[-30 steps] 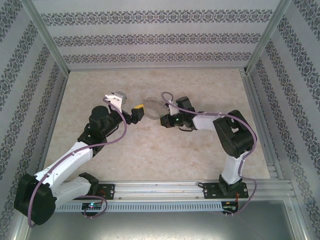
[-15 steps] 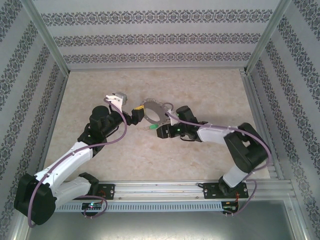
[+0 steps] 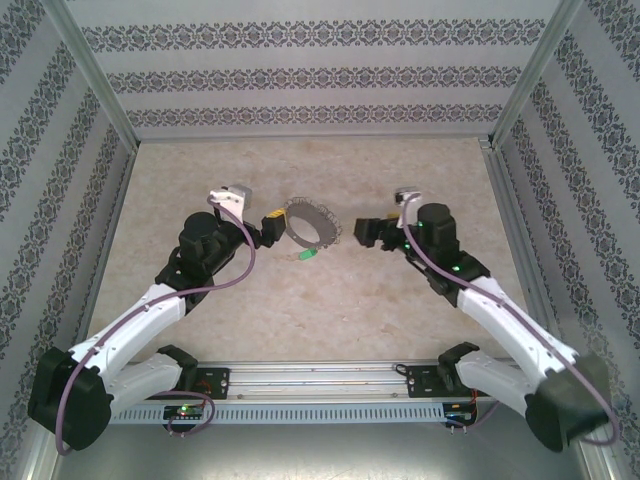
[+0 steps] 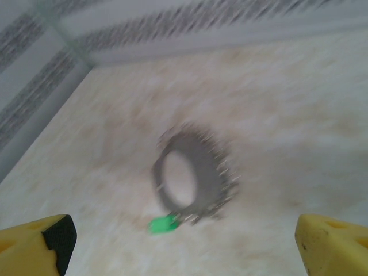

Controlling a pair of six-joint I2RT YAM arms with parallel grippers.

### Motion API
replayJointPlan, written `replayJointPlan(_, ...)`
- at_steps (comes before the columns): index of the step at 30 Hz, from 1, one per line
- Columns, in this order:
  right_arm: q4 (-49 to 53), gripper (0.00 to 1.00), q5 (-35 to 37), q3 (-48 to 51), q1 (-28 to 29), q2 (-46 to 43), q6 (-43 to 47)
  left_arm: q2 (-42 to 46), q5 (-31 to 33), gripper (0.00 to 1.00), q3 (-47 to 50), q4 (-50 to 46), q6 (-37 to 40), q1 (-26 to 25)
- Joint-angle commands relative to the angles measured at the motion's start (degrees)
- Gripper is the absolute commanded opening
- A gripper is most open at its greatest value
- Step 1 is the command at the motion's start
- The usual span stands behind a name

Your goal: Put the keys on the keyring

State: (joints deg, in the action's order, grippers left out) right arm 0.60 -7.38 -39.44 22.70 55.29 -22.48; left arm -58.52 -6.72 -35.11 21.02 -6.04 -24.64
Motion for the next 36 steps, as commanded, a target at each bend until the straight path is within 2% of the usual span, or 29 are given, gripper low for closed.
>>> replayJointPlan(1, 2.39, 0.98, 20.98, 2.22, -2.06, -3.55, 2.02, 1.32, 8.64, 1.00, 2.33, 4.99, 7.98, 0.40)
replayJointPlan(3, 1.75, 0.98, 28.37, 2.73, -3.64, -4.47, 2.38, 0.84, 14.88, 1.00, 2.94, 5.86, 11.58, 0.64)
replayJointPlan(5, -0.79, 0.98, 30.48, 4.45, -5.60, -4.31, 3.71, 0.33, 18.93, 1.00, 3.82, 6.97, 13.42, 1.62)
replayJointPlan(11, -4.81, 0.98, 37.26, 7.33, -9.59, -0.35, 4.41, -2.79, 25.91, 1.00, 10.85, 17.22, 17.34, 5.68)
replayJointPlan(14, -9.21, 0.98, 37.11, 8.99, -11.77, 2.88, 7.96, -6.25, 26.61, 1.00, 14.76, 23.00, 16.65, 7.80)
replayJointPlan(18, -14.14, 0.98, 37.32, 10.95, -15.43, 7.60, 10.40, -12.95, 25.96, 1.00, 19.08, 31.51, 15.66, 9.08)
replayJointPlan(20, -21.06, 0.98, 36.17, 14.08, -16.81, 9.31, 11.80, -16.90, 25.46, 1.00, 20.28, 36.14, 18.04, 9.18)
replayJointPlan(28, -44.58, 0.98, 30.11, 19.40, -17.55, 19.25, 16.65, -33.38, 22.79, 1.00, 25.23, 60.17, 15.88, 12.63)
replayJointPlan(31, -49.26, 0.98, 25.99, 21.67, -18.18, 21.77, 19.01, -33.31, 18.41, 1.00, 24.82, 57.08, 11.78, 16.41)
replayJointPlan(33, -59.50, 0.98, 24.06, 23.62, -18.41, 27.47, 19.64, -35.89, 14.94, 1.00, 23.82, 58.65, 12.85, 17.40)
replayJointPlan(34, -62.16, 0.98, 22.18, 23.90, -18.33, 29.01, 20.57, -36.17, 15.25, 1.00, 23.65, 58.50, 12.51, 17.42)
replayJointPlan(35, -59.34, 0.98, 20.36, 23.27, -18.22, 29.44, 21.08, -34.76, 14.98, 1.00, 22.89, 54.62, 11.78, 17.81)
replayJointPlan(36, -61.61, 0.98, 20.26, 23.01, -18.11, 31.62, 21.64, -33.09, 13.39, 1.00, 21.42, 49.52, 11.35, 18.43)
